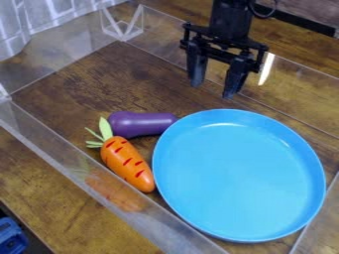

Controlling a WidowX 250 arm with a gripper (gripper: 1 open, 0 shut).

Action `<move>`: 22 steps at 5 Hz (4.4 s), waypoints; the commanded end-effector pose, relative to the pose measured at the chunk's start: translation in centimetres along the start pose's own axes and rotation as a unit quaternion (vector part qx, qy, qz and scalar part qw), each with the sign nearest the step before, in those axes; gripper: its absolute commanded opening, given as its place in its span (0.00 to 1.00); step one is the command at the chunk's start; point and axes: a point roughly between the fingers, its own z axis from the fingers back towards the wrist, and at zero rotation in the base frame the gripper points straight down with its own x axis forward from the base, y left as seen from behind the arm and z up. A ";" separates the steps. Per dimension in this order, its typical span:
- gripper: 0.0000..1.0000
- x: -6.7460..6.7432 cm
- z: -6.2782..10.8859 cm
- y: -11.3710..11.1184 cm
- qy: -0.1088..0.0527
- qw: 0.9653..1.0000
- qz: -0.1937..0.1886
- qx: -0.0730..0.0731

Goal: Move the carrot to the right side

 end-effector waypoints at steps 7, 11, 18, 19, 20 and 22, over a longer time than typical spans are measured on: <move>1.00 -1.2 -2.8 1.2 0.018 0.996 0.081 -0.020; 1.00 -5.3 -3.5 2.5 -0.002 0.978 0.197 -0.070; 1.00 -6.4 -4.1 5.4 -0.018 0.975 0.212 -0.062; 1.00 -6.3 -4.1 5.5 -0.022 0.976 0.208 -0.059; 1.00 -6.2 -4.1 5.6 -0.026 0.977 0.204 -0.057; 1.00 -6.0 -4.2 5.6 -0.031 0.979 0.195 -0.052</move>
